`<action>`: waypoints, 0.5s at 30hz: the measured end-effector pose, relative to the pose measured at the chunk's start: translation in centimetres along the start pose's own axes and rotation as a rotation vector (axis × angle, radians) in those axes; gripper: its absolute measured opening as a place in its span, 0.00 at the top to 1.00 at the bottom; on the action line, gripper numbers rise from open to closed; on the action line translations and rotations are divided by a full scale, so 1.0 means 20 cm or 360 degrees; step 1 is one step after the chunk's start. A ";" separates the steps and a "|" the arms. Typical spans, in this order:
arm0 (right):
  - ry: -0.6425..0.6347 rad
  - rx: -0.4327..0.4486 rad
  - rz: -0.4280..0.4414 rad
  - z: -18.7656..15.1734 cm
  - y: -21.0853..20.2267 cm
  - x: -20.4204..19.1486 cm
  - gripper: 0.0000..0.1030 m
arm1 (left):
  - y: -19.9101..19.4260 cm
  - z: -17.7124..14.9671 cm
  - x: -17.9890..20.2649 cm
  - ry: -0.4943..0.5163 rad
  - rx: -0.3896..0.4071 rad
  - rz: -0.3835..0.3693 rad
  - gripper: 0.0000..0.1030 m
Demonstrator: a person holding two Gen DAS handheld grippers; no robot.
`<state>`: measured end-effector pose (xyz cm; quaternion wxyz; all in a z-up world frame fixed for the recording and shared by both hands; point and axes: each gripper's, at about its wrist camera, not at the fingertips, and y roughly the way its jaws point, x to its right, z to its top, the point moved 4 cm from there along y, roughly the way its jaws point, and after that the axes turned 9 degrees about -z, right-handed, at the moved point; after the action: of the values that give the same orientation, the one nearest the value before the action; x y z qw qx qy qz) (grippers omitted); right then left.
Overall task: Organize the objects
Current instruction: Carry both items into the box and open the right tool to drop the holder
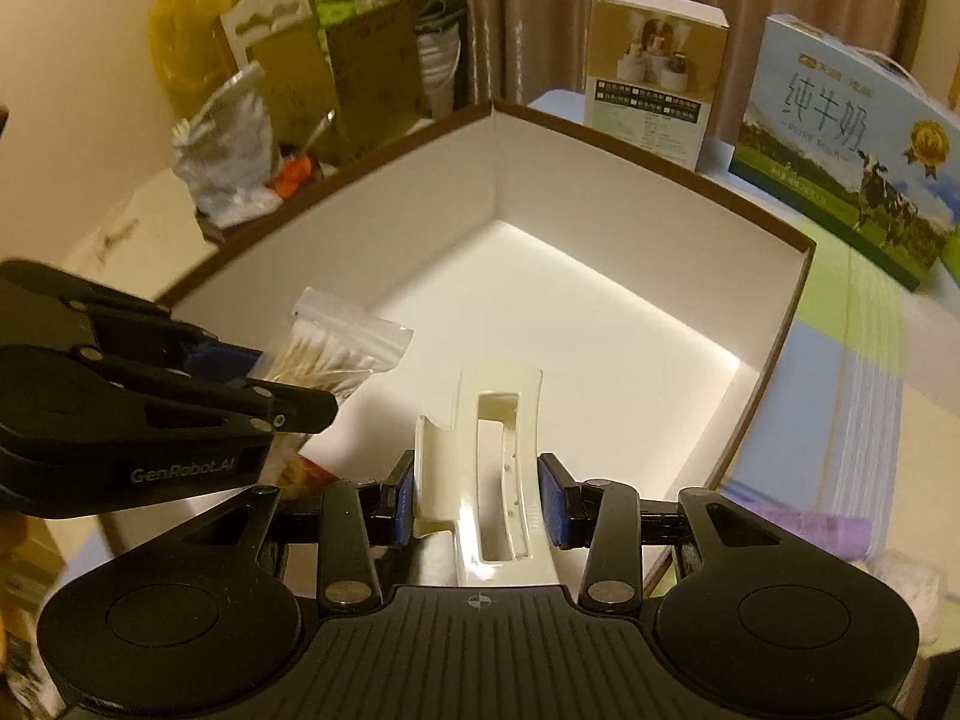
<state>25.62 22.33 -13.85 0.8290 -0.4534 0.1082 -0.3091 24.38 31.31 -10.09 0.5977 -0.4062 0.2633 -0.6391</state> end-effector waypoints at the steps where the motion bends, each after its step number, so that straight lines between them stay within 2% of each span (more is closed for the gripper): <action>1: -0.0012 -0.0001 -0.0014 0.00 0.01 0.00 0.63 | 0.02 0.00 0.00 0.0003 -0.0009 -0.0002 0.81; 10: -0.0104 0.0011 -0.0073 0.01 0.06 0.01 0.63 | 0.10 0.04 -0.02 -0.0010 -0.0048 -0.0010 0.81; 15: -0.0071 0.0004 -0.0045 0.01 0.06 0.03 0.55 | 0.12 0.04 -0.02 -0.0011 -0.0061 -0.0011 0.81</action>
<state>26.71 22.52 -14.56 0.8273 -0.4605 0.0829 -0.3107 26.41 31.53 -11.74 0.5886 -0.4206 0.2720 -0.6346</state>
